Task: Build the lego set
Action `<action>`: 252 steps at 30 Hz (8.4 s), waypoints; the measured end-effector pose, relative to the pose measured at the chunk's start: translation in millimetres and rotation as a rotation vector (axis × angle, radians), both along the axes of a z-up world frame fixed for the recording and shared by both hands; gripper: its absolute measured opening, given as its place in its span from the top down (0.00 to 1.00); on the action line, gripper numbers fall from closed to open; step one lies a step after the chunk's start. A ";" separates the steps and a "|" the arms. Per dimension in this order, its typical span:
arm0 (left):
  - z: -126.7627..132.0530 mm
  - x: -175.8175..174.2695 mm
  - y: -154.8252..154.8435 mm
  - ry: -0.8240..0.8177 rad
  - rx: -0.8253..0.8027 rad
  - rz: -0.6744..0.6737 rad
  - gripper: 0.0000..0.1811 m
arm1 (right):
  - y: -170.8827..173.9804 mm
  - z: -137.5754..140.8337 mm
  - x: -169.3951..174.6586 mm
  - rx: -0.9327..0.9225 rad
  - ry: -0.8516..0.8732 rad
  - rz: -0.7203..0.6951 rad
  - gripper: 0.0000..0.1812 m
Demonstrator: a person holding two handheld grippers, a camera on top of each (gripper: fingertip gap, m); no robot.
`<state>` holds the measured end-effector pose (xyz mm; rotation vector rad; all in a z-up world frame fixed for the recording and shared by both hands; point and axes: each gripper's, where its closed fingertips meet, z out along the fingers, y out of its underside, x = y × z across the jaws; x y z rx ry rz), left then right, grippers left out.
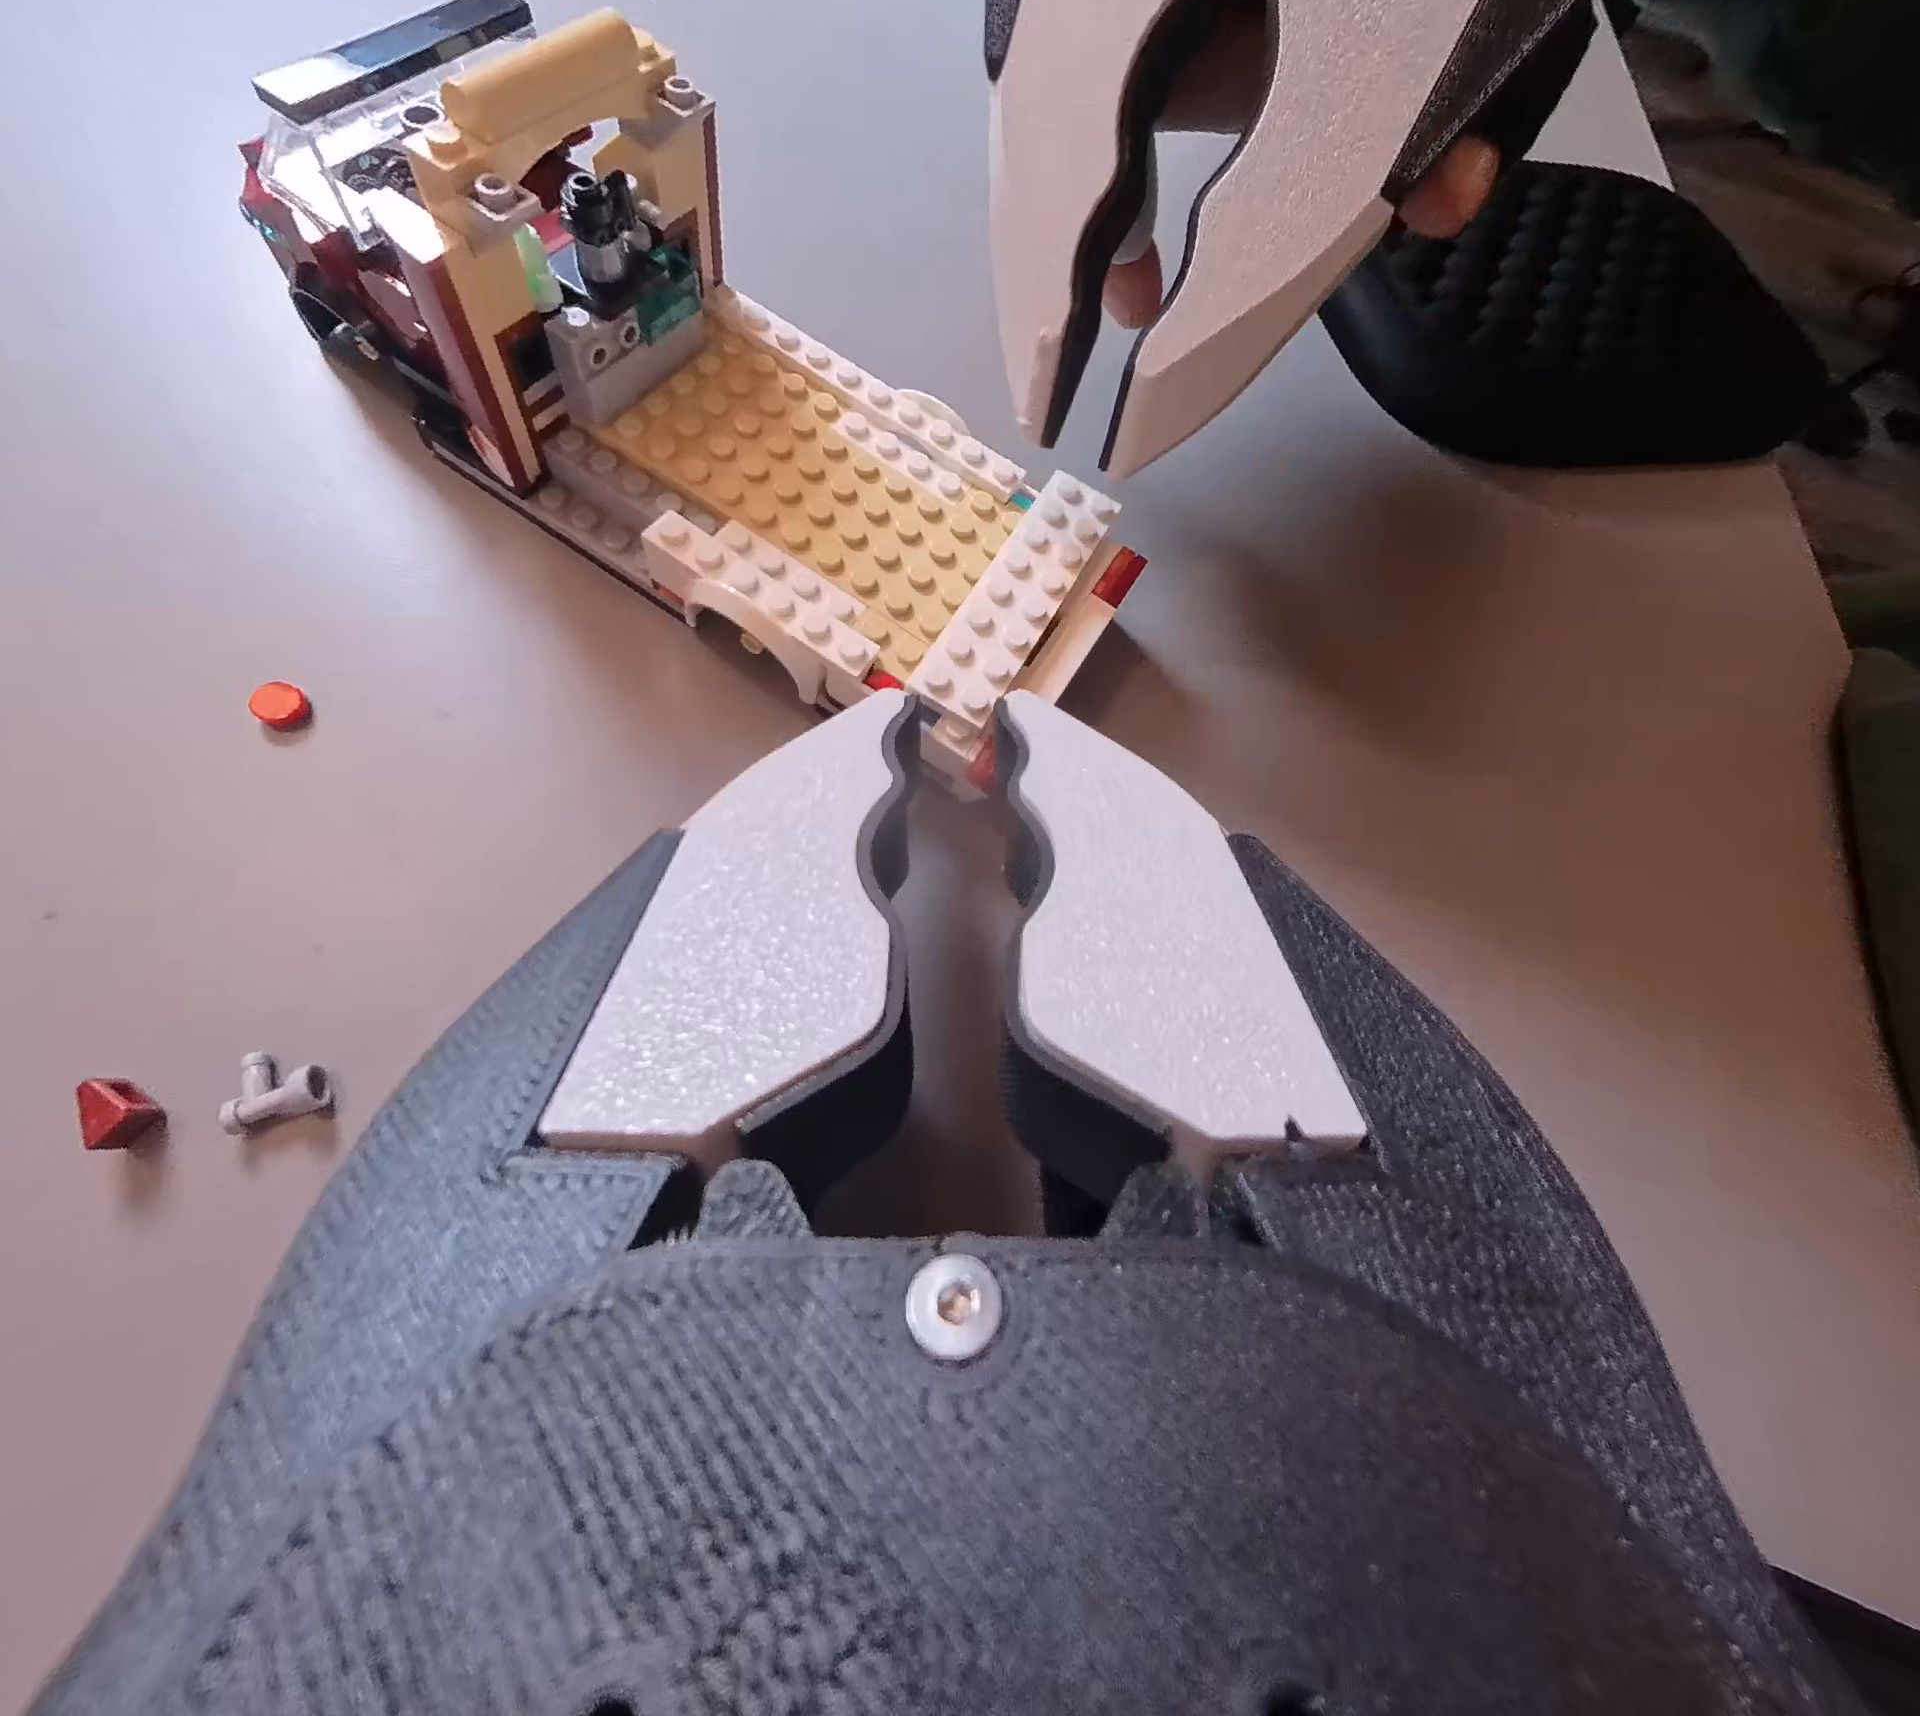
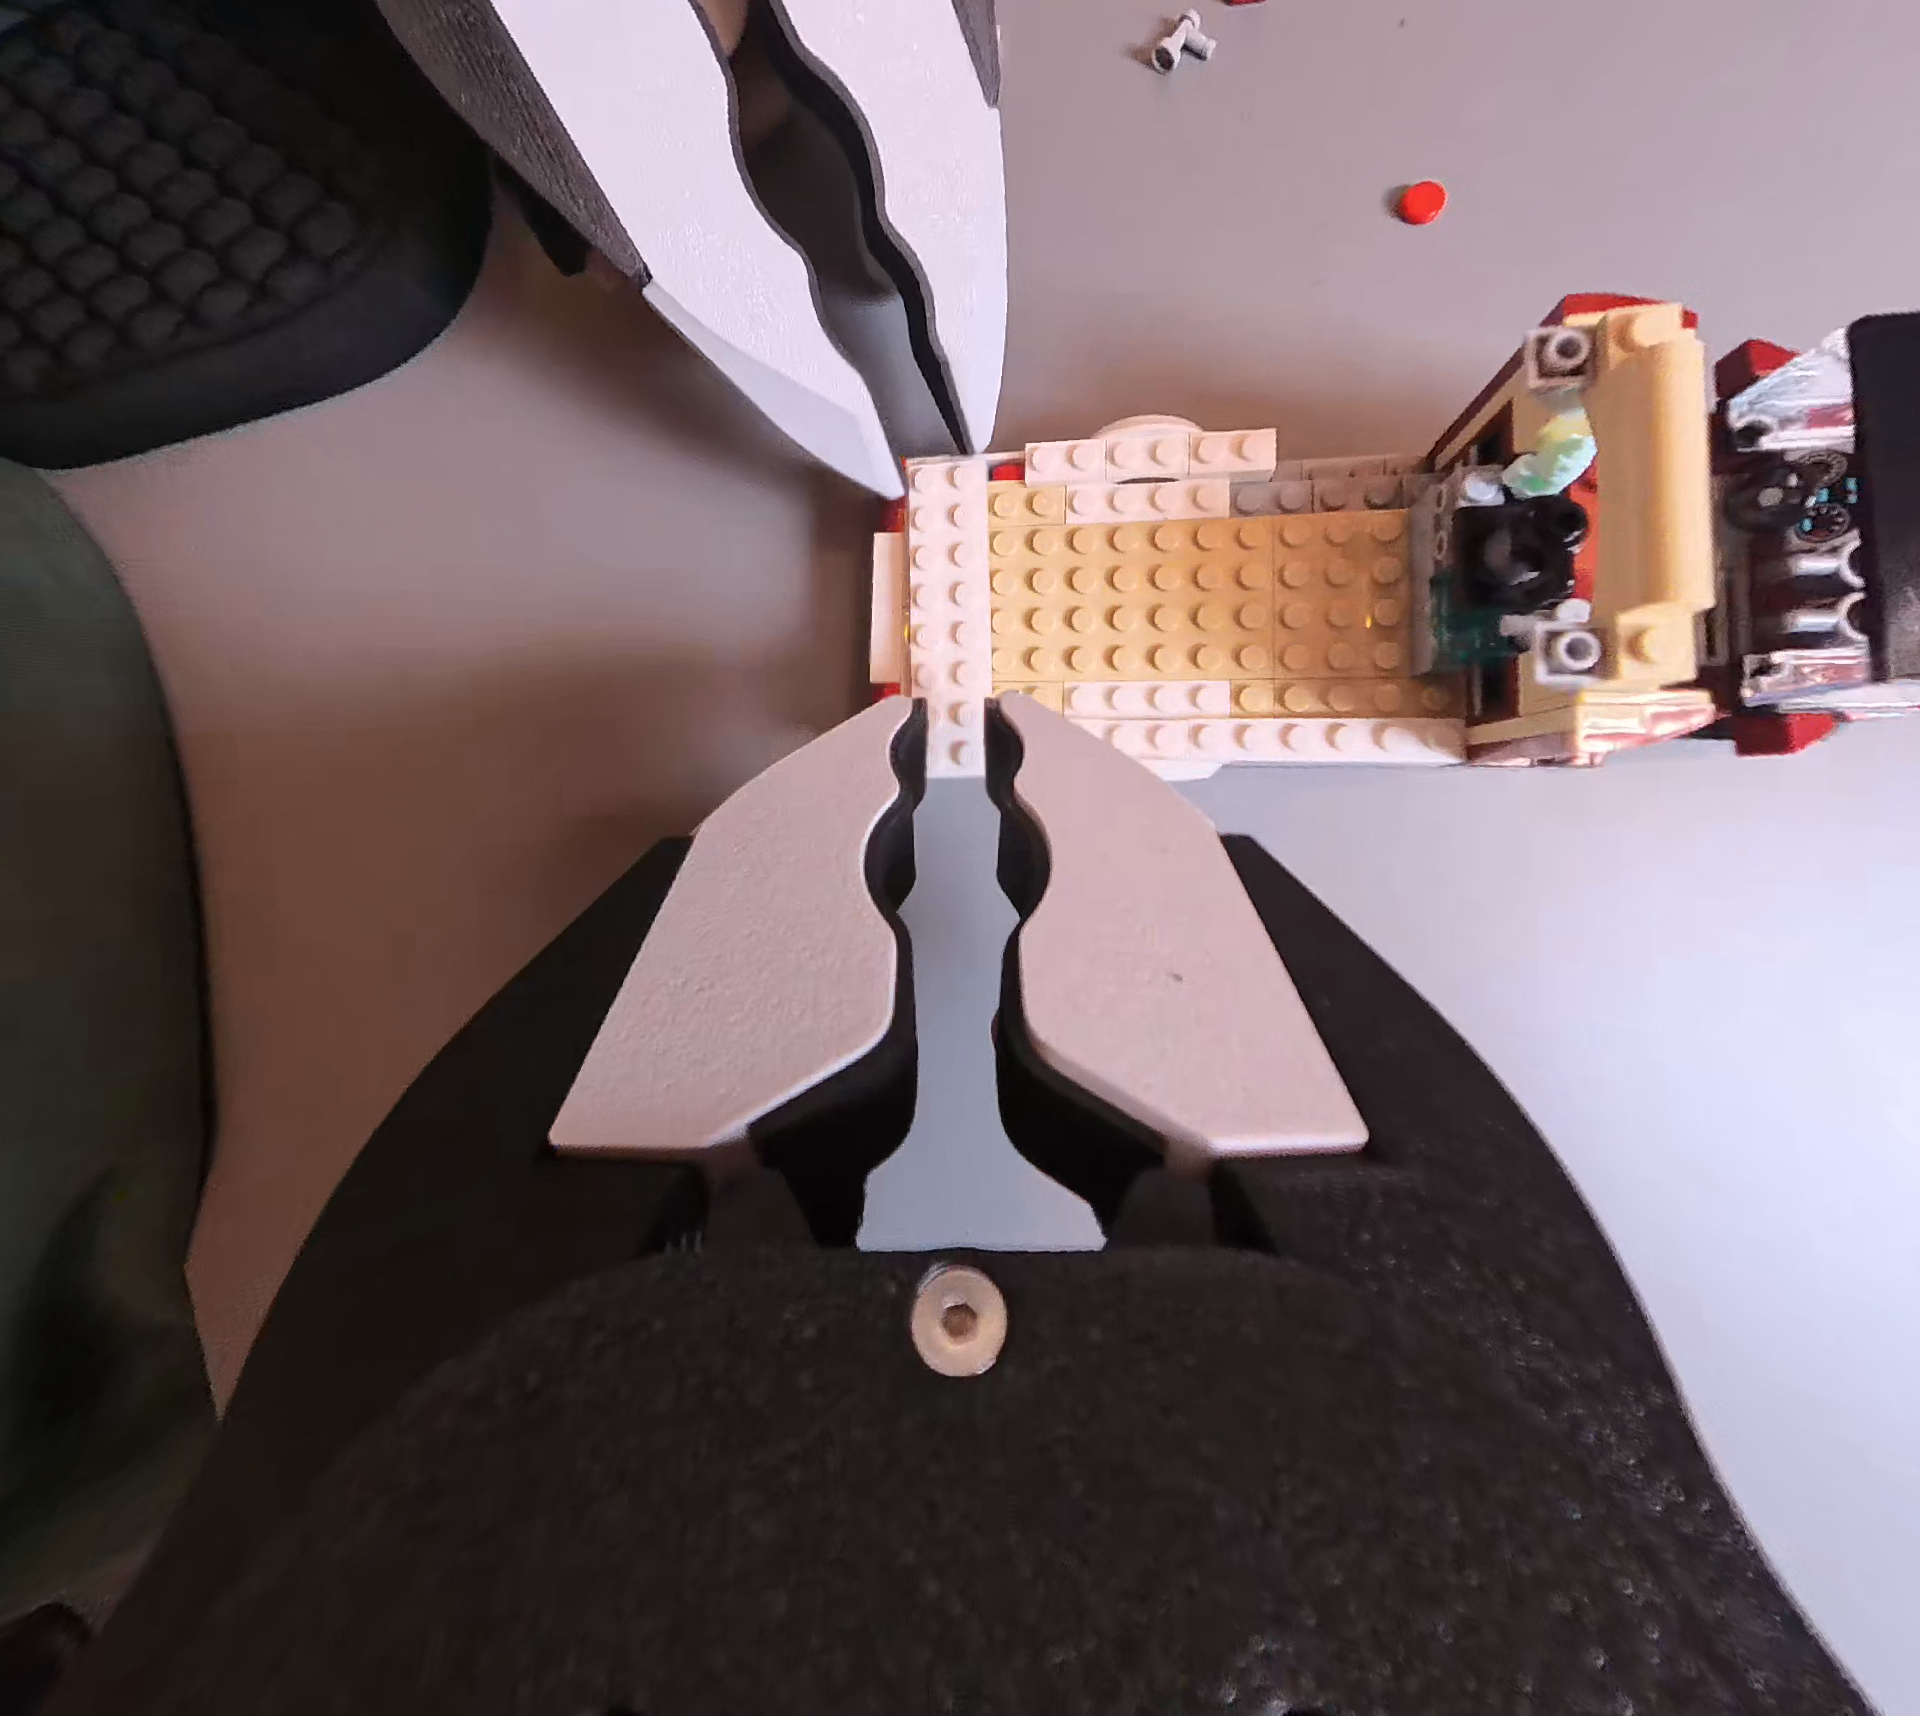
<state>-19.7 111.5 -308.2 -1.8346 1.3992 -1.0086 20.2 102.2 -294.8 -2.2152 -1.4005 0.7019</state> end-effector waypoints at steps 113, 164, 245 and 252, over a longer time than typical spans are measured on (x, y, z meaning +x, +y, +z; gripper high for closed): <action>0.4 -3.4 19.6 -0.007 -0.018 0.062 0.97 | -1.4 -16.3 -12.1 0.189 -0.396 0.071 1.00; 2.0 -3.7 21.7 0.040 0.116 0.114 0.98 | -6.3 -17.4 -19.4 0.005 -0.321 0.081 1.00; -8.5 -3.4 -5.0 0.048 0.015 0.031 0.91 | 9.0 -2.1 -19.4 0.129 -0.026 -0.063 0.94; 8.5 6.1 3.0 -0.042 -0.061 0.051 0.93 | -0.1 -13.3 -3.5 0.118 -0.018 -0.089 0.97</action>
